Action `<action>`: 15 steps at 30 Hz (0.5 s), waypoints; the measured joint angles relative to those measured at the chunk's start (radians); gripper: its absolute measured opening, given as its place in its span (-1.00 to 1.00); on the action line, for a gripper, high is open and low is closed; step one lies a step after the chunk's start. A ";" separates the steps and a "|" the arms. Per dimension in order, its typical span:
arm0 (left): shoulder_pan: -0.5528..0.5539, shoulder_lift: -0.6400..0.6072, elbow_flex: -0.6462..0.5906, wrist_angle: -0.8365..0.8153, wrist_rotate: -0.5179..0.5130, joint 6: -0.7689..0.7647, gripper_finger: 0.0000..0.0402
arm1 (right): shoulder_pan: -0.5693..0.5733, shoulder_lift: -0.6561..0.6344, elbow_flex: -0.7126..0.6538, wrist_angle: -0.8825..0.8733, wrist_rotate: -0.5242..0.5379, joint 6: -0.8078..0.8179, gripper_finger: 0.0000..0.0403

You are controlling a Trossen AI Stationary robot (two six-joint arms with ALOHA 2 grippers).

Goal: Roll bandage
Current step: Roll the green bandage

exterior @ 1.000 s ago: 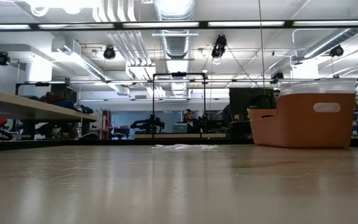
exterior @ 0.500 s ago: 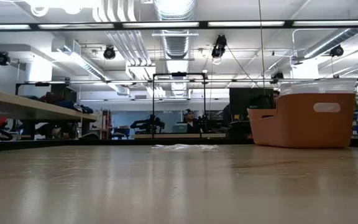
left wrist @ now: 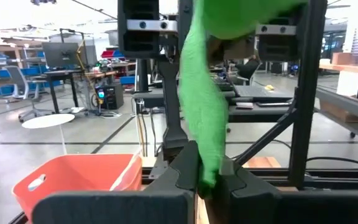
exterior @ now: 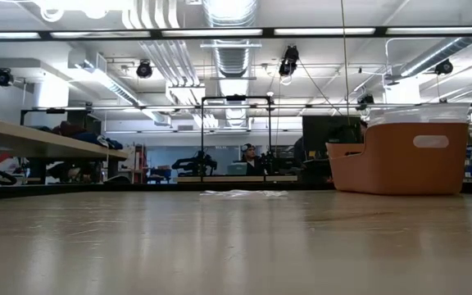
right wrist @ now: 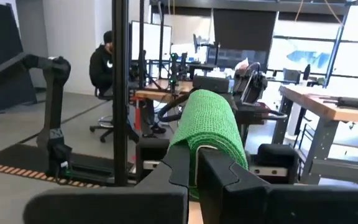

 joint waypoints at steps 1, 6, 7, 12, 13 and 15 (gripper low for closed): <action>0.000 0.000 0.000 0.000 0.000 0.000 -1.00 | 0.000 0.000 -0.002 -0.003 0.000 0.001 -0.99; -0.001 0.000 0.000 -0.002 0.010 0.037 -1.00 | 0.000 0.000 -0.004 -0.002 0.000 -0.009 -0.99; 0.000 0.000 0.000 -0.002 0.023 0.038 -1.00 | 0.000 0.000 -0.004 -0.002 0.000 -0.011 -0.99; 0.000 -0.005 0.000 -0.002 0.070 0.031 -0.86 | 0.000 0.000 -0.006 -0.007 0.000 -0.011 -0.99; 0.000 -0.009 0.000 -0.002 0.082 0.021 -0.81 | 0.000 0.000 -0.006 -0.011 0.000 -0.011 -0.99; 0.000 -0.017 0.000 -0.002 0.084 0.010 -0.66 | 0.000 0.000 -0.006 -0.020 0.000 -0.011 -0.99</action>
